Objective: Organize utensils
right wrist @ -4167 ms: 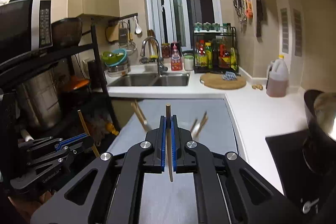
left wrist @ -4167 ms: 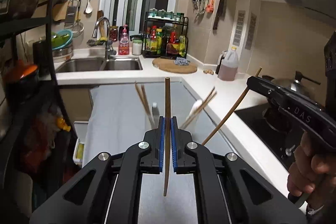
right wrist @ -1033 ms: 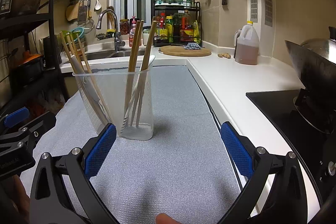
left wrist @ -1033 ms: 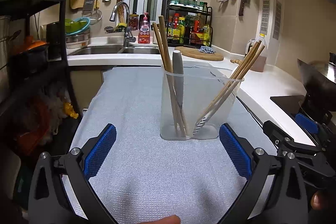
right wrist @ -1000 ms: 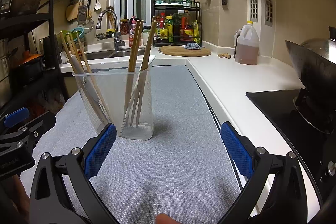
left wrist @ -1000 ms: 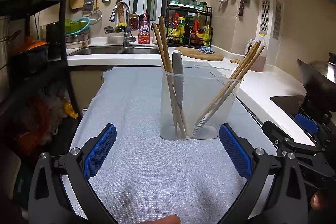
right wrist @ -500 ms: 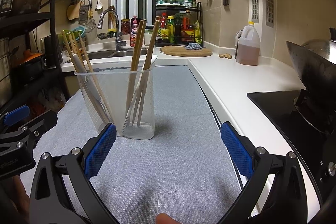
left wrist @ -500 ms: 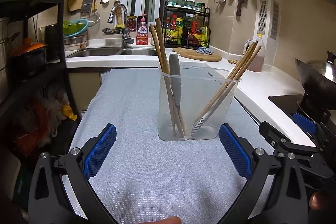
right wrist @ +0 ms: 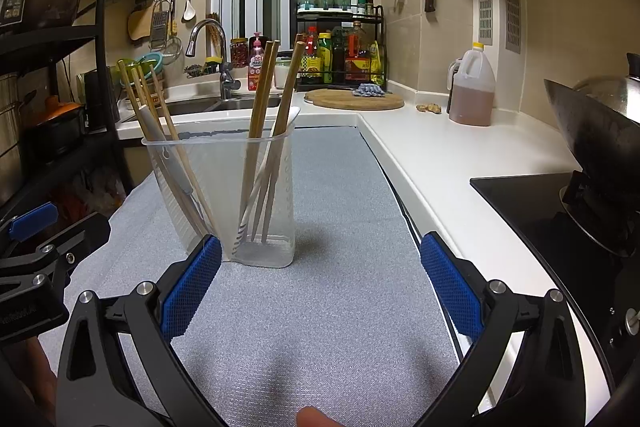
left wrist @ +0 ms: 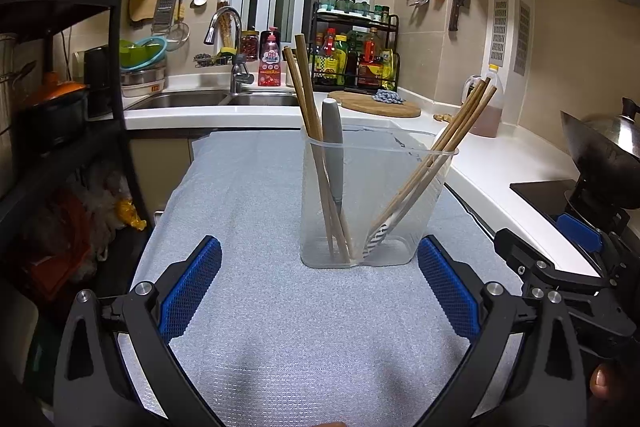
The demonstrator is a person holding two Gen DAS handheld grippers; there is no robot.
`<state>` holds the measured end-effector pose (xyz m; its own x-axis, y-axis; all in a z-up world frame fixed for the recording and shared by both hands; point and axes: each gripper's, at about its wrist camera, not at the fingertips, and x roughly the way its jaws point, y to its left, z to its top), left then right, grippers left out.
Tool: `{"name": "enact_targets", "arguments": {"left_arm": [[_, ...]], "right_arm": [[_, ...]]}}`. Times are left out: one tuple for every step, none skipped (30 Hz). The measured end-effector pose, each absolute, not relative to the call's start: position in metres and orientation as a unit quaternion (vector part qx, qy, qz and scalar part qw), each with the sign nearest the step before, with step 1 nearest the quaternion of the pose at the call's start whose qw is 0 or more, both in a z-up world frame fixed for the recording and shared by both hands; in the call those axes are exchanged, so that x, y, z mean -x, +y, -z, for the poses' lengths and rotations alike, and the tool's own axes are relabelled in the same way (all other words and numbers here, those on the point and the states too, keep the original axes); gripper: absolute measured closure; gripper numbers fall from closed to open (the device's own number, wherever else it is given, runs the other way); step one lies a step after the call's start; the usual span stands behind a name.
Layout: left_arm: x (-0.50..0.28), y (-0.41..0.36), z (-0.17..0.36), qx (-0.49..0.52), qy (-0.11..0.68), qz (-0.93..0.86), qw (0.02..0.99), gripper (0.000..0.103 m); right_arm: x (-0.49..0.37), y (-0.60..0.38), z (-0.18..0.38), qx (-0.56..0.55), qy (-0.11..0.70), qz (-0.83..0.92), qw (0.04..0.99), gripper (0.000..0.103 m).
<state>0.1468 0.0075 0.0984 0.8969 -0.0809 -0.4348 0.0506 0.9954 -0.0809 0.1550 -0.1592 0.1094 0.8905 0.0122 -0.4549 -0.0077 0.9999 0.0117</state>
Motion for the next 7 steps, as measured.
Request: {"name": "enact_targets", "arguments": {"left_arm": [[-0.1471,0.0073,-0.098,0.033,0.226,0.033,0.973,0.008],[-0.147,0.0084,-0.0977,0.034,0.226,0.033,0.973,0.008],[-0.1474,0.0083,-0.0975,0.034,0.228,0.032,0.973,0.008],[-0.1475,0.0093,-0.0972,0.035,0.228,0.032,0.972,0.008],[-0.1476,0.0096,-0.0971,0.035,0.228,0.031,0.973,0.008],[-0.1476,0.0103,-0.0972,0.034,0.228,0.03,0.973,0.008],[-0.148,0.0105,-0.0971,0.035,0.228,0.03,0.973,0.008]], "right_arm": [[-0.155,-0.1595,-0.1095,-0.005,0.234,-0.005,0.972,0.005],[-0.1551,-0.1598,-0.1096,-0.005,0.234,-0.005,0.972,0.005],[-0.1551,-0.1597,-0.1095,-0.005,0.234,-0.005,0.972,0.005],[-0.1551,-0.1602,-0.1097,-0.005,0.234,-0.005,0.972,0.005],[-0.1552,-0.1604,-0.1098,-0.006,0.234,-0.005,0.972,0.005],[-0.1551,-0.1607,-0.11,-0.006,0.233,-0.005,0.972,0.005],[-0.1551,-0.1607,-0.11,-0.006,0.233,-0.005,0.972,0.005]]}}
